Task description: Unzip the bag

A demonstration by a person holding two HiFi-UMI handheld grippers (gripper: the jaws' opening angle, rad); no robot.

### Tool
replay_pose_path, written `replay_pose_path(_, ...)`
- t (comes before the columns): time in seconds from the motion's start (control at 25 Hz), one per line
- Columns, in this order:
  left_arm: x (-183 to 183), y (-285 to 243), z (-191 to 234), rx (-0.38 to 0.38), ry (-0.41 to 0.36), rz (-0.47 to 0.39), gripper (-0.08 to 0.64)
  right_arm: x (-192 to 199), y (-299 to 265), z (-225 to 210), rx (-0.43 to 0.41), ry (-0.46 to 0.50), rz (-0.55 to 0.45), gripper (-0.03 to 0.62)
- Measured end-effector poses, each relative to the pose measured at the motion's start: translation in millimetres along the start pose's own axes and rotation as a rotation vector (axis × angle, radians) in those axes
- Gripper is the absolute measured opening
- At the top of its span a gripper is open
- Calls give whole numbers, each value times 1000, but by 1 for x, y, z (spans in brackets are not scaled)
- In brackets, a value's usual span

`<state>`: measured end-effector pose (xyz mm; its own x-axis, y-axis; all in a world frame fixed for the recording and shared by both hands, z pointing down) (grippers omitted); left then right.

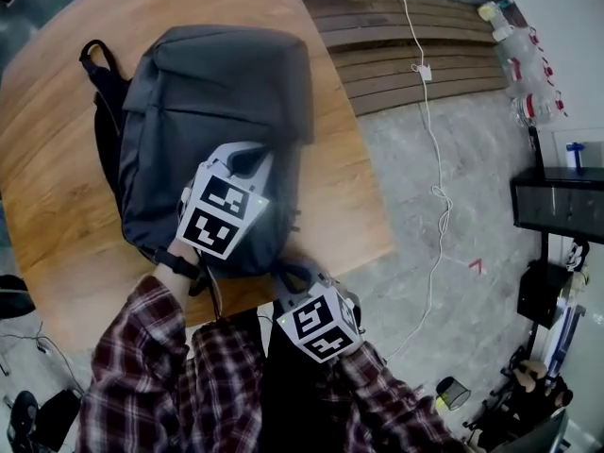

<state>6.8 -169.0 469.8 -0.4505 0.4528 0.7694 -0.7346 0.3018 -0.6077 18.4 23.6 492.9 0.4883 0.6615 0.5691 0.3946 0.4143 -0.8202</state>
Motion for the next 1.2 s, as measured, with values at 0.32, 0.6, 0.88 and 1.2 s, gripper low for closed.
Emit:
replay_pose_path(0.32,57,50,24,-43,71,160,8,5,0,-51,104,124,6,11)
replay_pose_path(0.6,84,68,-10,-30,181,182,6,-28,-23,-105,176,274,-5,9)
replay_pose_path(0.88,86,74,-31,-103,381,93,8,-85,-54,-129,177,418,-48,9)
replay_pose_path(1.2,68,74,-27,-51,335,67,6,-100,-68,-133,143,351,-72,9)
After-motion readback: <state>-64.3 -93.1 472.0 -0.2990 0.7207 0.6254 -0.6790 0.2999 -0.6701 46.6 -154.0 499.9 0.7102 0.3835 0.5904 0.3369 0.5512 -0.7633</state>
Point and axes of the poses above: the fingertips, and each gripper's own axes: y backward along the fingers, z to its left, x out of its underside, the point moved 3 cm from there along y, backward along the fingers, and after that the axes turned 10 degrees about x, right-handed, at the moved point
